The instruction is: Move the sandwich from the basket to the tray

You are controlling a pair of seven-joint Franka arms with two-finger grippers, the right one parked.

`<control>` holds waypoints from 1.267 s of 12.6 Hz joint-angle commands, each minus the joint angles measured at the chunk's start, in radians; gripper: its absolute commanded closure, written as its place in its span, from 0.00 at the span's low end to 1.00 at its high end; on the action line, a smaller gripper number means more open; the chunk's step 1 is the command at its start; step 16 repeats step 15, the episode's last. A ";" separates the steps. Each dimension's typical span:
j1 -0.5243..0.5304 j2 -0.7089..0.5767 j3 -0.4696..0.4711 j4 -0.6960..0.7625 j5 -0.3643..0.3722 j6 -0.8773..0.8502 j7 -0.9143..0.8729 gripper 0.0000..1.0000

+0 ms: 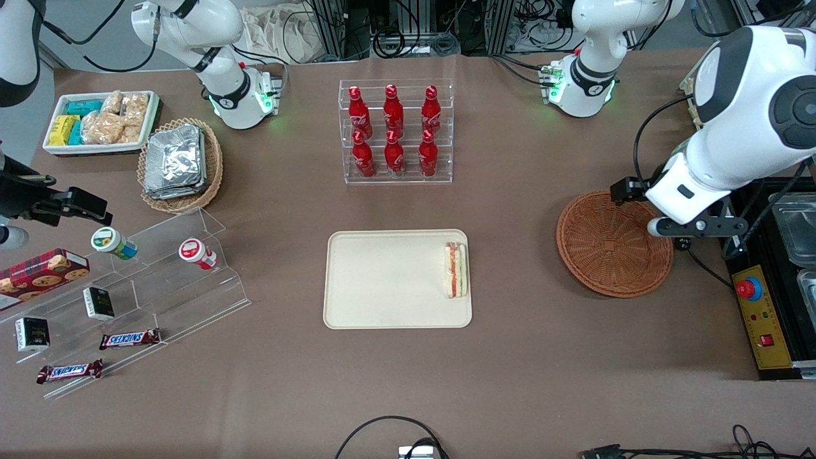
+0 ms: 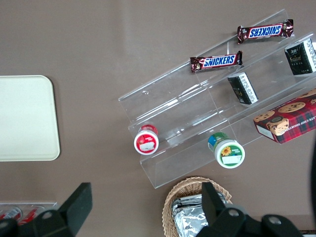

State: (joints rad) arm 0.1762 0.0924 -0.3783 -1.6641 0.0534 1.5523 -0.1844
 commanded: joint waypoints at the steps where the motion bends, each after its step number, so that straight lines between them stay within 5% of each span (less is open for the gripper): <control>1: 0.006 0.018 -0.011 0.032 -0.006 -0.028 0.008 0.00; 10: 0.066 0.050 0.001 0.032 -0.012 -0.028 0.178 0.00; 13: -0.108 0.055 0.172 0.062 0.005 -0.028 0.178 0.00; 16: -0.116 0.056 0.210 0.070 -0.004 -0.028 0.175 0.00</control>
